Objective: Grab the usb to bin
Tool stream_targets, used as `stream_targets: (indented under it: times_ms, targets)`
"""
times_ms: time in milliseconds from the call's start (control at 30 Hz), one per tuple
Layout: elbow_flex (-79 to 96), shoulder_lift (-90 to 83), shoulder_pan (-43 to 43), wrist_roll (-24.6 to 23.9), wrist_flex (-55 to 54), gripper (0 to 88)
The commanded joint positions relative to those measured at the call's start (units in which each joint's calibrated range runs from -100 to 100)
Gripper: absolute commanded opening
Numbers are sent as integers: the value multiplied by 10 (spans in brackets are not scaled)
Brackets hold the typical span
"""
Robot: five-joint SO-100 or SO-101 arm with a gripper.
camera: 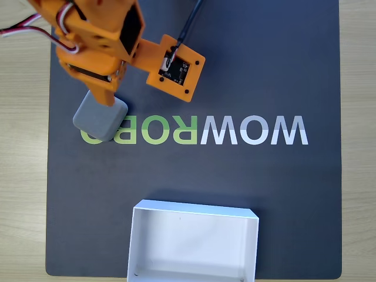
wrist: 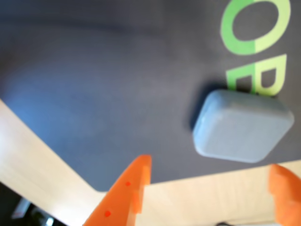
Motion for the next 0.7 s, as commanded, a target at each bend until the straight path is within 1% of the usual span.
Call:
stream_targets:
  times_ms: [0, 100, 200, 567, 667]
  targets:
    - [-39, 16, 23, 2, -1, 426]
    - [-41, 44, 30, 2, -4, 510]
    - [-60, 77, 31, 2, -4, 542]
    - [-166, 206, 34, -3, -1, 540]
    - [-187, 240, 45, -3, 4, 540]
